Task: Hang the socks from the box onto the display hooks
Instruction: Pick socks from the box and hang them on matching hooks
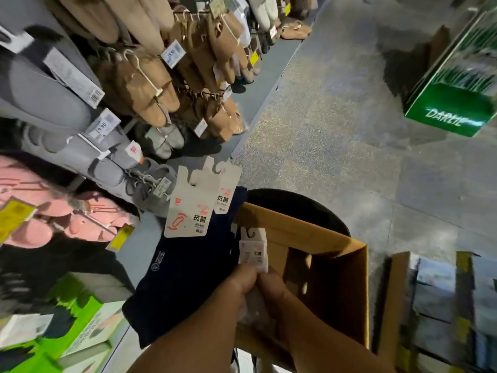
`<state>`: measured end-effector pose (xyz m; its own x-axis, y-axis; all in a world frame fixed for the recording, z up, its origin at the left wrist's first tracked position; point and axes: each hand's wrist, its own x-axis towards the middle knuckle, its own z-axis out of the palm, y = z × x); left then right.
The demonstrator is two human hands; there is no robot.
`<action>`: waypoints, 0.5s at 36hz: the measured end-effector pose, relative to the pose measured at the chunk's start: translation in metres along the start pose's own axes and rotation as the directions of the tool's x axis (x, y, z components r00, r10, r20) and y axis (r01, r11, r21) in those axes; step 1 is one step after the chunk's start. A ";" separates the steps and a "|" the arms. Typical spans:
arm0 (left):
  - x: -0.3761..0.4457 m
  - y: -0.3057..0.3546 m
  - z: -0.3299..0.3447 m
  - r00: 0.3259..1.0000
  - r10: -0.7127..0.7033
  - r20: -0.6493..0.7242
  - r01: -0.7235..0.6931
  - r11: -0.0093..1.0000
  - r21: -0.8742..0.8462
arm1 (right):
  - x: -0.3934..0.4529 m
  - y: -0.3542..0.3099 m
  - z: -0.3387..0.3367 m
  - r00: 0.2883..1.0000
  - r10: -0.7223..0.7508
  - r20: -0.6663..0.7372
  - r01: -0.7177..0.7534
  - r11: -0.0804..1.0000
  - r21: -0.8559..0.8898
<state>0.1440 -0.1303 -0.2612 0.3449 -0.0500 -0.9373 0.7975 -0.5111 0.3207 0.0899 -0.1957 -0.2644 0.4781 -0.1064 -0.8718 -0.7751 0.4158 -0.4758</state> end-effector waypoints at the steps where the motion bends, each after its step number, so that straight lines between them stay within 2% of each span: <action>1: -0.001 0.000 0.000 0.999 -0.016 0.029 0.017 0.999 -0.036 | -0.002 0.000 -0.001 0.999 0.033 -0.006 -0.033 0.999 -0.007; 4: 0.005 -0.002 0.002 0.999 0.000 0.032 0.004 0.994 -0.113 | 0.004 0.007 -0.007 0.997 0.058 -0.045 -0.056 0.998 0.043; 11: -0.015 -0.001 -0.001 0.993 0.049 0.105 -0.033 0.989 -0.144 | 0.003 0.021 -0.023 0.998 0.024 -0.065 -0.025 1.000 -0.013; 14: -0.026 -0.002 -0.002 0.986 0.081 0.143 -0.050 0.977 -0.209 | 0.028 0.043 -0.037 0.993 -0.028 -0.113 0.024 0.999 -0.036; 18: -0.045 -0.008 -0.001 0.982 0.117 0.149 -0.082 0.972 -0.221 | -0.007 0.031 -0.027 0.980 -0.144 -0.134 0.143 0.990 -0.021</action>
<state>0.1230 -0.1228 -0.2215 0.3585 -0.2364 -0.9031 0.8559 -0.3030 0.4191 0.0517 -0.2063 -0.2764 0.5255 -0.2850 -0.8016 -0.7073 0.3773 -0.5978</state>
